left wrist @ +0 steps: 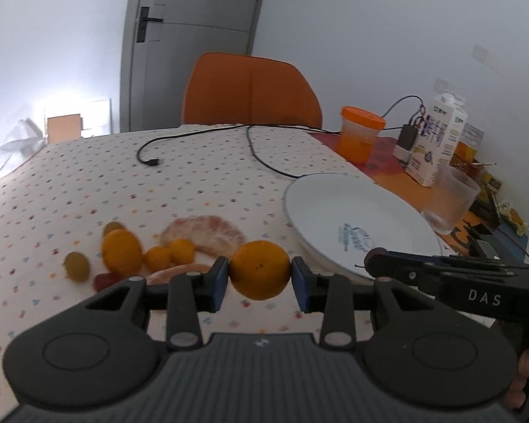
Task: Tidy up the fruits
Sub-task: 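Grasp the small brown fruit with the right tool while the left tool lifts the orange, then carry both fruits over the white plate and open both tools to drop them, then move the right tool to the peeled tangerine while the left tool approaches the yellow-green plum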
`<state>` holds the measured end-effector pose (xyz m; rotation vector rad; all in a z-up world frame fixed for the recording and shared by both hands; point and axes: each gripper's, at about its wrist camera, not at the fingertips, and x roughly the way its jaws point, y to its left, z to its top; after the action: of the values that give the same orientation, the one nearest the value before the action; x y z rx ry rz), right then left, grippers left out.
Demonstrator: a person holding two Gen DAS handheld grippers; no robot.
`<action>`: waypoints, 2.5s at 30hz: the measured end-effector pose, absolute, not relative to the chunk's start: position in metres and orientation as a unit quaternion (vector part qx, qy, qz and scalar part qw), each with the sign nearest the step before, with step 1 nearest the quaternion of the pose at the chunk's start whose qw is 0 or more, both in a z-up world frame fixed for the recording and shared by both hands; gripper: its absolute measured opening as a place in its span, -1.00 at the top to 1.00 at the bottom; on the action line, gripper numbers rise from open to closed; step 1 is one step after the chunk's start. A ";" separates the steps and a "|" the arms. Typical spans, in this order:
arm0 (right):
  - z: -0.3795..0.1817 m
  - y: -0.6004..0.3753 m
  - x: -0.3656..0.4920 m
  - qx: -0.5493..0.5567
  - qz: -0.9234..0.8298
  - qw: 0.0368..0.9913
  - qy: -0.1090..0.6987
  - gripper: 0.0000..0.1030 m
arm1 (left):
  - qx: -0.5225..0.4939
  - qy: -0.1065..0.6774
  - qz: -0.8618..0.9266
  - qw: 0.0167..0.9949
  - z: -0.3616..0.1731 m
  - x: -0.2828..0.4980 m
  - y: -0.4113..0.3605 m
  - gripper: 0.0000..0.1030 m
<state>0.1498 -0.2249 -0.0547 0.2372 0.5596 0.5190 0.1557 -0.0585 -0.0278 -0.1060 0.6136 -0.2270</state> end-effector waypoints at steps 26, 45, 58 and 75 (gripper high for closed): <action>-0.064 -0.285 0.150 0.133 0.187 0.939 0.257 0.43 | -0.023 0.298 -0.157 0.941 -0.025 0.178 -0.124 0.28; -0.065 -0.288 0.148 0.137 0.187 0.939 0.253 0.43 | -0.030 0.297 -0.146 0.943 -0.020 0.180 -0.118 0.21; -0.065 -0.277 0.147 0.135 0.197 0.937 0.256 0.33 | -0.055 0.302 -0.091 0.948 -0.021 0.163 -0.066 0.15; -0.056 -0.242 0.142 0.113 0.232 0.931 0.260 0.30 | -0.077 0.295 -0.030 0.952 -0.021 0.139 -0.005 -0.10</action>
<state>0.1422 -0.2422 -0.0563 0.2319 0.5315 0.4754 0.1386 -0.0049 -0.0215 -0.1564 0.5993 -0.0618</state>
